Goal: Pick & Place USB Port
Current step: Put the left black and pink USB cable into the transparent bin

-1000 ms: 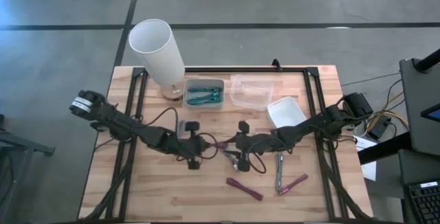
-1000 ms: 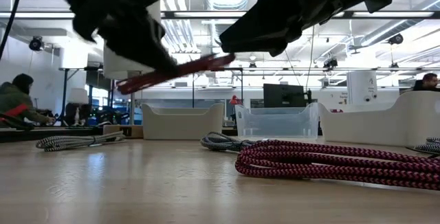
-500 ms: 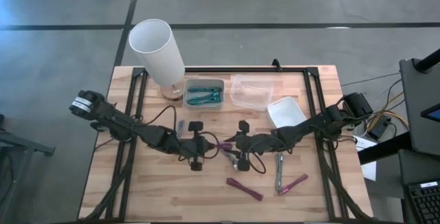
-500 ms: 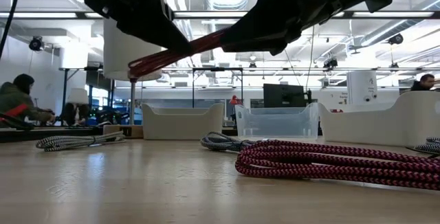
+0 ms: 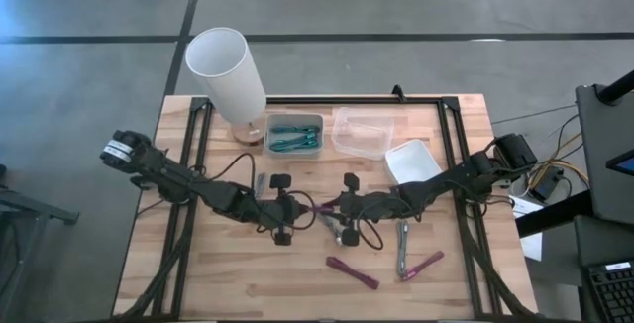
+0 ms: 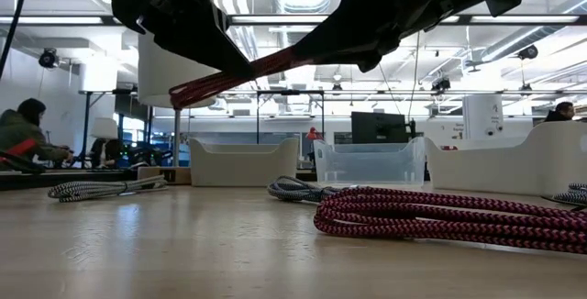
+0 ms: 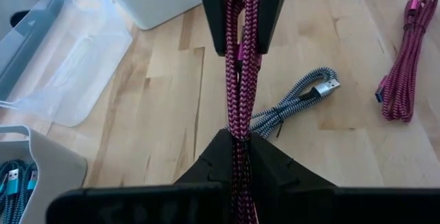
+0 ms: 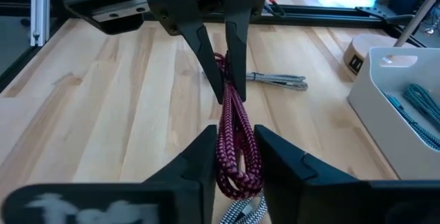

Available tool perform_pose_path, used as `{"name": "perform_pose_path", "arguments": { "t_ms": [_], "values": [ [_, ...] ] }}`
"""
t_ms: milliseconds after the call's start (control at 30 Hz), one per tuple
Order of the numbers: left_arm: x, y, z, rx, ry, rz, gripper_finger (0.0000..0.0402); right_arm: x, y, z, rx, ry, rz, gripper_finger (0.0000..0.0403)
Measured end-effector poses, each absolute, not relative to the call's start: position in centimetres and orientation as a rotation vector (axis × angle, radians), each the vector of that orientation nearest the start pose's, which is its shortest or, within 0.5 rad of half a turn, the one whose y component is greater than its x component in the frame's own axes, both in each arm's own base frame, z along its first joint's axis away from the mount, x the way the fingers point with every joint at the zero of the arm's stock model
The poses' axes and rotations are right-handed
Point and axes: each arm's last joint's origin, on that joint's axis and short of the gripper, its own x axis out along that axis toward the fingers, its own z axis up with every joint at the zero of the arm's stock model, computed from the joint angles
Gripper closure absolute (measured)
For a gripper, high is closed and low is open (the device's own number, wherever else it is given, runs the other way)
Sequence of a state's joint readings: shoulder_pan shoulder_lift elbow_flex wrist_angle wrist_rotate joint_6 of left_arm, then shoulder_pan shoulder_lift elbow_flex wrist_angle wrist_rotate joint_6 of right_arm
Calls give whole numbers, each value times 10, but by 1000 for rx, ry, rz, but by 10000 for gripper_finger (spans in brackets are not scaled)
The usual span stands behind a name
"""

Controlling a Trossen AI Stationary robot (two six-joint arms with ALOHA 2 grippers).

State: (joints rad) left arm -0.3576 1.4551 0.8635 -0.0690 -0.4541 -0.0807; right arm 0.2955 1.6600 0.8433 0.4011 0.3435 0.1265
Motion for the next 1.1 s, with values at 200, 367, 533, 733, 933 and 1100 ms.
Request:
{"name": "perform_pose_path", "arguments": {
  "t_ms": [200,367,533,733,933,1100],
  "values": [
    [286,-93,221,183,602,118,376,330,90,191,-21,392,-70,361],
    [286,-93,221,183,603,119,374,330,90,191,-22,392,-69,370],
    [286,-93,221,183,600,123,347,330,90,191,-22,392,-69,372],
    [286,-91,222,195,590,172,301,330,89,190,-50,402,-66,373],
    [287,-88,225,231,566,289,279,327,87,185,-58,452,-130,371],
    [289,-87,232,255,536,366,278,321,82,177,-12,521,-292,357]
  ]
}}
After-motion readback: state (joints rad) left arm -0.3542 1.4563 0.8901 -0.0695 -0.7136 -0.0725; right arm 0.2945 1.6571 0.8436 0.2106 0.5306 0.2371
